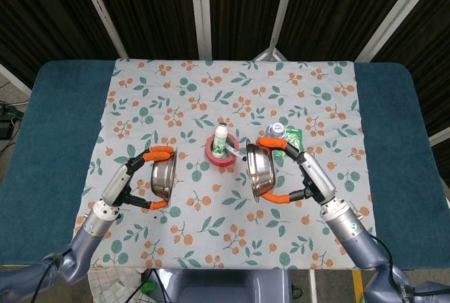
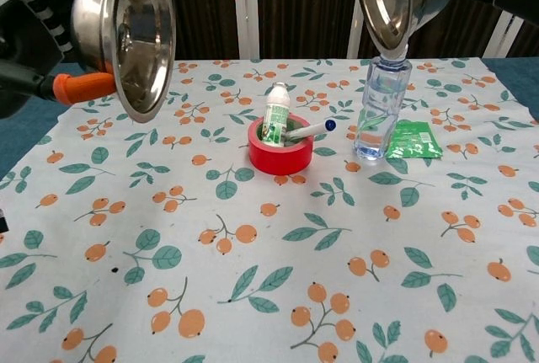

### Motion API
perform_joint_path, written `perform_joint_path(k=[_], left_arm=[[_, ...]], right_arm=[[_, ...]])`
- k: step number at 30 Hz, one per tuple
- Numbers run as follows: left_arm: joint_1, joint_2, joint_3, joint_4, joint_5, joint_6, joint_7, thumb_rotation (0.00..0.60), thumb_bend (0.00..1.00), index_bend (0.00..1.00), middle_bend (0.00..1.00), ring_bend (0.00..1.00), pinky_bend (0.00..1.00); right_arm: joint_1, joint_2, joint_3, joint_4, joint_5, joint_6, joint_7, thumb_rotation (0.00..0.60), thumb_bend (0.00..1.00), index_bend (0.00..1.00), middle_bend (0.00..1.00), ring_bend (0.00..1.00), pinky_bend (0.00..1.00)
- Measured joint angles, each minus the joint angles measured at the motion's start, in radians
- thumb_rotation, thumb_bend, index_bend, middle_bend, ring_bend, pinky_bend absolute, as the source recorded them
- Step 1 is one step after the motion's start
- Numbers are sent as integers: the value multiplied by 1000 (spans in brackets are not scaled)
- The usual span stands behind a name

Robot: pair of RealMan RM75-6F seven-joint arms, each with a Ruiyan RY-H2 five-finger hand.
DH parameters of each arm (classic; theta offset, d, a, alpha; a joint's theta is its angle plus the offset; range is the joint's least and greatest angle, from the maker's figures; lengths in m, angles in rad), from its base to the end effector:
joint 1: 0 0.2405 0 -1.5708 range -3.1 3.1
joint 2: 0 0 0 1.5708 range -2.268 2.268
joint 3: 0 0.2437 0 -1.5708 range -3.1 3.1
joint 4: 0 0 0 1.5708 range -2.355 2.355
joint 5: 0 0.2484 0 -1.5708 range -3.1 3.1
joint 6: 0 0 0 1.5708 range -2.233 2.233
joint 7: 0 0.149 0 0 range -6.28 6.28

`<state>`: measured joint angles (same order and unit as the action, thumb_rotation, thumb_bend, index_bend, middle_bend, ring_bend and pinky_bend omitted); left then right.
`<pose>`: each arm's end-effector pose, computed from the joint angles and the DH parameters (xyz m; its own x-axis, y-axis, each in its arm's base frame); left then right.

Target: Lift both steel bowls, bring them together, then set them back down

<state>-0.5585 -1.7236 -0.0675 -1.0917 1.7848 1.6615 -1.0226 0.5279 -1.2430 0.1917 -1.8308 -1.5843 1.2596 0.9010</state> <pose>-0.1595 0.2880 -0.0190 -0.4968 0.4018 0.7693 0.5114 -0.5806 0.6335 -0.1086 -0.2870 0.0560 -0.5664 -0.4766 0.6724 -0.6192 -0.2923 -0.7288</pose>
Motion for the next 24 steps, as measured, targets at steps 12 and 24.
perform_joint_path(k=[12, 24], left_arm=[[-34, -86, -32, 9, 9, 48, 21, 600, 69, 302, 268, 199, 314], [-68, -183, -49, 70, 13, 80, 45, 600, 69, 302, 271, 199, 314]], right_arm=[[-2, -65, -5, -25, 40, 4, -62, 600, 165, 540, 285, 408, 151], [0, -112, -15, -79, 59, -4, -146, 600, 166, 541, 285, 408, 151]])
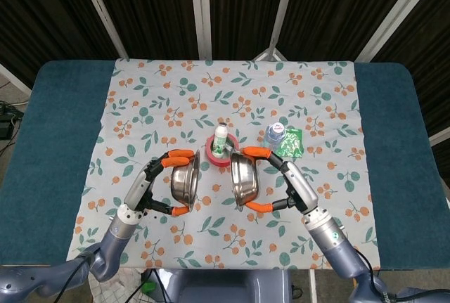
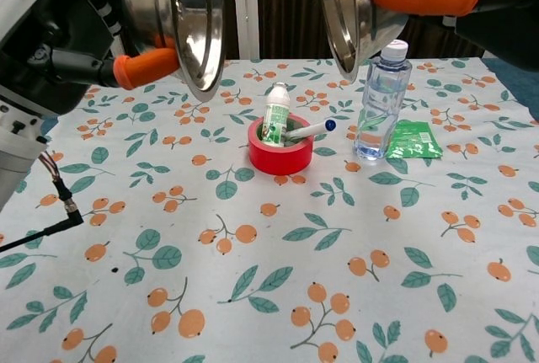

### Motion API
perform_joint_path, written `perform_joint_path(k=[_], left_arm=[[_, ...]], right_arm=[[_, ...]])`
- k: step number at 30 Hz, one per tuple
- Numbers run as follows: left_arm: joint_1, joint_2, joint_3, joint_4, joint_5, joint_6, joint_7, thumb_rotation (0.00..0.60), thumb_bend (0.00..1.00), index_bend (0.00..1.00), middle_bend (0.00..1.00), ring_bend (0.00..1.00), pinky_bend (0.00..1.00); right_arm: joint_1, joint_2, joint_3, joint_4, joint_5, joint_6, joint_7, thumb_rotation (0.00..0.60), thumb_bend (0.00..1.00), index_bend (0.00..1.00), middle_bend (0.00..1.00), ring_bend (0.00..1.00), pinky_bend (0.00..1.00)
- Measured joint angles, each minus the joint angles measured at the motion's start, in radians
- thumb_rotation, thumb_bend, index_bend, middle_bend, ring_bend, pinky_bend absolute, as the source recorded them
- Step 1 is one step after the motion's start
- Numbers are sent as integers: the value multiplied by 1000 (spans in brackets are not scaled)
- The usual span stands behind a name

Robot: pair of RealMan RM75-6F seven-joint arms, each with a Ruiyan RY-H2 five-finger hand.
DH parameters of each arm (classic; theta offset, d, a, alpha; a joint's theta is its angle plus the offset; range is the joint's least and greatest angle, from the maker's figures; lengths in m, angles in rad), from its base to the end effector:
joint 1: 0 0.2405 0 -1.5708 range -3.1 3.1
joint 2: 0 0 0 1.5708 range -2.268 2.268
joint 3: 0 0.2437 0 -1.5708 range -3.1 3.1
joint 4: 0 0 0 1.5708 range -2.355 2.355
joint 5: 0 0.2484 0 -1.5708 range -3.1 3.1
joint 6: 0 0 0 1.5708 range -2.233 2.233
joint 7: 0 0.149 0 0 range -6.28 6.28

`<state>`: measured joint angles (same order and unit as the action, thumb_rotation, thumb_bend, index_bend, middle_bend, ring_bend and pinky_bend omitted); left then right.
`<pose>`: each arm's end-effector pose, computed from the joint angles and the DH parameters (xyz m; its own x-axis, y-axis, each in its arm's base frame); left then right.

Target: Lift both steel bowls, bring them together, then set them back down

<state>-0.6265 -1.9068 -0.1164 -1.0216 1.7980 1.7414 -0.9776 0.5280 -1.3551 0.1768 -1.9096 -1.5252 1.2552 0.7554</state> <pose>-0.1058 0.2817 -0.0479 -0.5700 0.3987 0.7184 0.3727 -0.6538 0.6585 -0.0795 -0.2646 0.0280 -0.6052 -0.4887 0.6284 -0.5978 -0.2423 -0.7641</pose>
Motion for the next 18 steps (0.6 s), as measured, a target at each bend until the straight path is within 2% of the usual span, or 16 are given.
perform_joint_path(k=[18], left_arm=[[-38, -107, 5, 77, 5, 22, 12, 600, 68, 303, 272, 199, 315]], right_arm=[[20, -91, 17, -14, 49, -25, -74, 600, 165, 547, 285, 408, 151]])
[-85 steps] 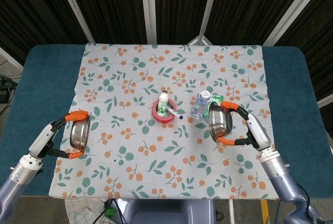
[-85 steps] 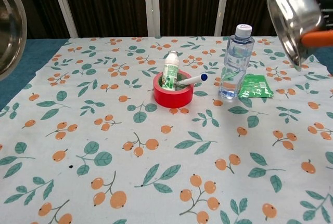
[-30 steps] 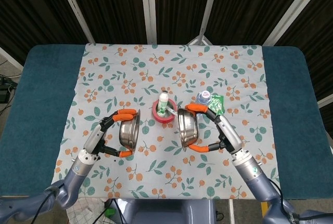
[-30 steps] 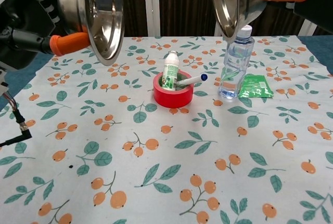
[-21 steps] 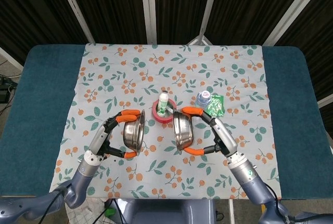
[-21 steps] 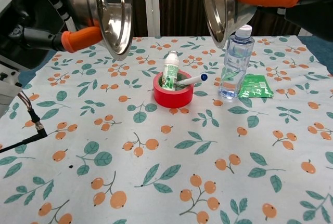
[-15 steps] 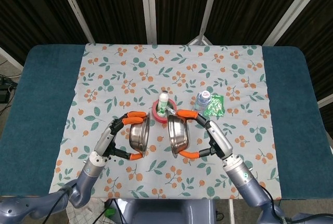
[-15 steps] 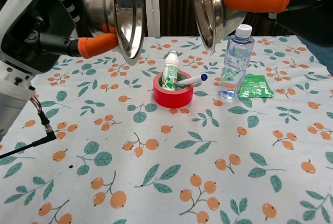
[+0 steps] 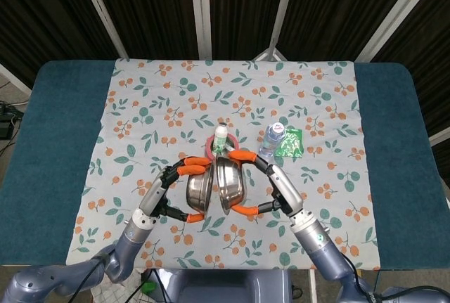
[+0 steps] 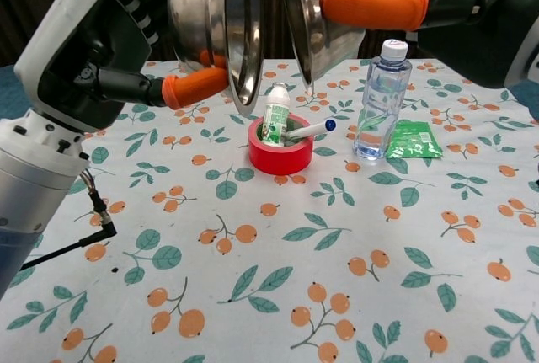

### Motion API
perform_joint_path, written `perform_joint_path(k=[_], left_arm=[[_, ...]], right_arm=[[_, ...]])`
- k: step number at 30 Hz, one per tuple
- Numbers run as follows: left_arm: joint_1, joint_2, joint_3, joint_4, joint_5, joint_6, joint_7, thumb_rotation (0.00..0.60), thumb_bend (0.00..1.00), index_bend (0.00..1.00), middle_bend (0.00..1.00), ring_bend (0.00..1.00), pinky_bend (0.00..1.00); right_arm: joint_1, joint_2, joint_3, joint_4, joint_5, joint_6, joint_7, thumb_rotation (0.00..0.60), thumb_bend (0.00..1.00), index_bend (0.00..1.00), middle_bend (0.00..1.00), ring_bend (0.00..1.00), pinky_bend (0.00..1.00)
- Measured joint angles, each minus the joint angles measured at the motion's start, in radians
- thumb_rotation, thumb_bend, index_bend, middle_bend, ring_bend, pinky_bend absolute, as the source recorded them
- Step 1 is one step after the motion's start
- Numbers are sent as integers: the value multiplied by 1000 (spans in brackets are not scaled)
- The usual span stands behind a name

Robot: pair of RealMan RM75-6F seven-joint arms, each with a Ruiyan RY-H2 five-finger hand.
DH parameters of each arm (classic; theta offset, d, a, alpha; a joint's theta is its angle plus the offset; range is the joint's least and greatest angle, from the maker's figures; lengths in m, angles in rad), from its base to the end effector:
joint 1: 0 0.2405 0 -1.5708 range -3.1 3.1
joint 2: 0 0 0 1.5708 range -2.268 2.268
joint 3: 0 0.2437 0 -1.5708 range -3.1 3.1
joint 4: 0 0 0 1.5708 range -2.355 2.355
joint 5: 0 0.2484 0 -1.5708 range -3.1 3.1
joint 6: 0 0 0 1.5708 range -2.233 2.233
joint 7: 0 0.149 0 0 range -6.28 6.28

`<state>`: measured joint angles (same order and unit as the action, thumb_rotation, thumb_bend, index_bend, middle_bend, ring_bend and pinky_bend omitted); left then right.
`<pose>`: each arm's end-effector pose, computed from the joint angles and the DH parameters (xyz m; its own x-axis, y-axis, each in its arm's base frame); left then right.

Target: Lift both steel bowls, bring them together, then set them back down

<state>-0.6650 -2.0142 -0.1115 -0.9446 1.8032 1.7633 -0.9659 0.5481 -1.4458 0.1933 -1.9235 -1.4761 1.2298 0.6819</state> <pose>-0.0835 0.2732 -0.0710 -0.5731 0.4226 0.7021 0.3287 -0.6662 0.6694 -0.0566 -0.2593 0.0093 -0.6244 -0.5060 0.5950 -0.5788 -0.2117 -0.7875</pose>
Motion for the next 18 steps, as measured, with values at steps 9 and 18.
perform_joint_path(k=[9, 18], left_arm=[[-26, -34, -23, 55, -13, 13, -11, 600, 69, 304, 274, 199, 315], [-35, -68, -16, 119, -12, 31, 4, 600, 69, 305, 274, 199, 314]], right_arm=[[6, -21, -28, -26, -4, -33, -19, 600, 166, 547, 285, 408, 151], [8, -19, -53, -54, -12, -62, -37, 600, 166, 547, 285, 408, 151]])
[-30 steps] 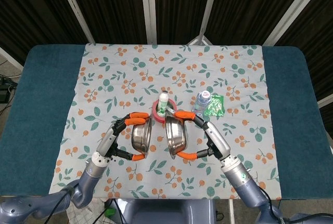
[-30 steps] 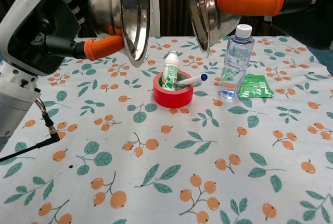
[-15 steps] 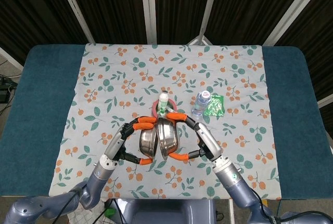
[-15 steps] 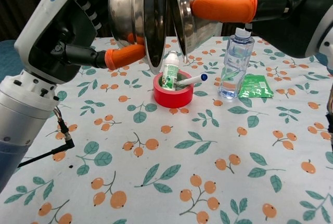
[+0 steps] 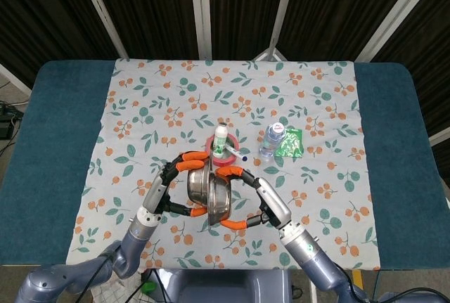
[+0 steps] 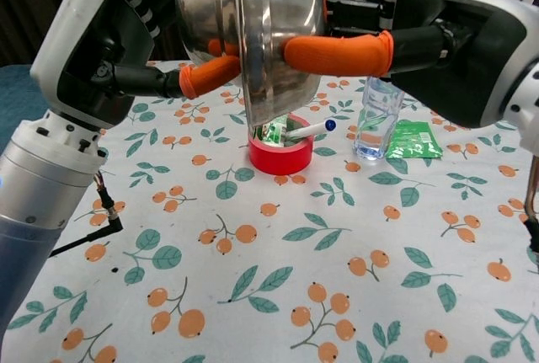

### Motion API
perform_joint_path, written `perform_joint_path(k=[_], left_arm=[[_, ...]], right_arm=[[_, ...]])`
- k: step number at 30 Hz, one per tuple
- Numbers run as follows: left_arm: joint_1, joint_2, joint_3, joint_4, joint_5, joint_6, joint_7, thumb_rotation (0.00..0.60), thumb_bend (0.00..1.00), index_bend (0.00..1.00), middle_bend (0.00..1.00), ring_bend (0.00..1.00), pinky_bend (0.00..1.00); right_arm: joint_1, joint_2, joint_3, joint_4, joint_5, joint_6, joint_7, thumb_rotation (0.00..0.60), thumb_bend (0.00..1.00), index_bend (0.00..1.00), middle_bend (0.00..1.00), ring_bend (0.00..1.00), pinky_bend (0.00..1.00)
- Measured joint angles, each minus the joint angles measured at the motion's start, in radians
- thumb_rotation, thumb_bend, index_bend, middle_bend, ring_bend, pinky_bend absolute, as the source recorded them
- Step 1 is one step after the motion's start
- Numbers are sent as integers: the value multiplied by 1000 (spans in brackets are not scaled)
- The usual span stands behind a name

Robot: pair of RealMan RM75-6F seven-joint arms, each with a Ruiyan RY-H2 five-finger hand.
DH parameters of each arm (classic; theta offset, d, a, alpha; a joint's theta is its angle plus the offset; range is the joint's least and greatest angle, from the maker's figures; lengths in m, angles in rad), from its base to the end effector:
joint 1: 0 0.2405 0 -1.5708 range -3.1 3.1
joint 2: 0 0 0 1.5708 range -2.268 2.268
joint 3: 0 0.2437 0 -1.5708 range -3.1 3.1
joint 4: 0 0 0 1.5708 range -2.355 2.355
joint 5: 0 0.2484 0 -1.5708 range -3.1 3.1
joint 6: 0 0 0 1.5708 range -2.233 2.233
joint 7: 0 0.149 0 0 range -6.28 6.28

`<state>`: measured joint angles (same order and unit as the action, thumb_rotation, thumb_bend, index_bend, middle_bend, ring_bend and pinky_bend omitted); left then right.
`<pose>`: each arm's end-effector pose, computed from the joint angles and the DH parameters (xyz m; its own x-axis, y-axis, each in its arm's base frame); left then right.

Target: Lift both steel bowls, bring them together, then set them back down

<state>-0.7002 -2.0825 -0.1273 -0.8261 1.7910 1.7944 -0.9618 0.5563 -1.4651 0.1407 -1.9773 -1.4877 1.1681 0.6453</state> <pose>-0.0789 0.2802 -0.0787 -0.5614 0.3836 0.7332 0.3294 -0.7092 0.6233 -0.0432 -0.2334 -0.0083 -0.5839 -0.5980 0.5491 -0.5908 -0.1508 -0.7926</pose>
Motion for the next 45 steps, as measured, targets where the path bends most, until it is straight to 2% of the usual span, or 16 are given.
perform_joint_path(k=[5, 12, 18, 32, 45], left_arm=[[5, 5, 0, 3, -2, 25, -2, 600, 64, 305, 273, 199, 314], [28, 74, 8, -29, -11, 40, -1, 600, 62, 306, 273, 199, 314], [53, 105, 29, -41, -23, 40, -5, 600, 62, 306, 274, 199, 314], [42, 49, 33, 5, -26, 44, -42, 600, 62, 306, 279, 199, 314], [31, -13, 55, 33, -24, 16, -46, 600, 61, 306, 279, 199, 314]], right_arm=[[-8, 31, 19, 8, 4, 17, 12, 600, 166, 548, 285, 408, 151], [-24, 103, 58, 31, 25, 37, 80, 600, 166, 553, 285, 408, 151], [-25, 129, 65, 41, 18, 27, 119, 600, 165, 553, 285, 408, 151], [-12, 92, 48, 29, 1, 11, 61, 600, 166, 553, 285, 408, 151], [7, 7, 31, 32, 24, -19, -13, 600, 165, 554, 285, 408, 151]])
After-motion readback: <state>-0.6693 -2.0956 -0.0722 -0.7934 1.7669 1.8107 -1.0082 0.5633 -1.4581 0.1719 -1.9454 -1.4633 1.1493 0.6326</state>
